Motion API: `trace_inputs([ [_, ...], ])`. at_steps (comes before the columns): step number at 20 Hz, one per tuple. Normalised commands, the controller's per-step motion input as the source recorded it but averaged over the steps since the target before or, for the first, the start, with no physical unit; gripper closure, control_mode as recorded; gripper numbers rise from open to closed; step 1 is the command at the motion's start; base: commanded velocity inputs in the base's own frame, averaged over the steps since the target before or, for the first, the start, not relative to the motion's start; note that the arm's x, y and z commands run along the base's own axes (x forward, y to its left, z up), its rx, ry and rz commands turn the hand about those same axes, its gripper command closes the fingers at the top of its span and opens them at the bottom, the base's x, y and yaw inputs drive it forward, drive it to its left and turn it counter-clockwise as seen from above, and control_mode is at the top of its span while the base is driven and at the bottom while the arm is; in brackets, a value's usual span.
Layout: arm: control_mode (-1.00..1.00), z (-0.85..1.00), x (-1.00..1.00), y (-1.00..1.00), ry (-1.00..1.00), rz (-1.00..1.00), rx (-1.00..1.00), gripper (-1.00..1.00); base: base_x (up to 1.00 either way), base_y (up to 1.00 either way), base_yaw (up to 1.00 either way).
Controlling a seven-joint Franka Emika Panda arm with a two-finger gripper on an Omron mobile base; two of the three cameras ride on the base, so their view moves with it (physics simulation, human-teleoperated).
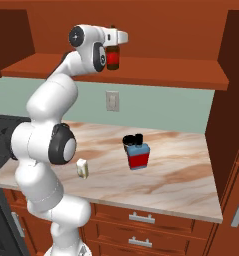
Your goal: Sort all alcoholic drinks to one cabinet, and non-alcoholic drinks to the other.
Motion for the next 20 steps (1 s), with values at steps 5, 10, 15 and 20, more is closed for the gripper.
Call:
trace_inputs([
  [5, -1.0, 0.0, -0.08, 0.0, -0.03, 0.01, 0.0, -1.0, 0.0, 0.0, 0.0],
  [10, -1.0, 0.01, -0.32, 0.0, -0.06, 0.01, 0.0, -1.0, 0.0, 0.0, 0.0],
  [15, -1.0, 0.03, -0.47, 0.0, -0.05, 0.02, 0.0, -1.0, 0.0, 0.0, 0.0],
  [20, -1.0, 0.04, -0.58, 0.0, -0.01, 0.04, 0.0, -1.0, 0.0, 0.0, 0.0],
])
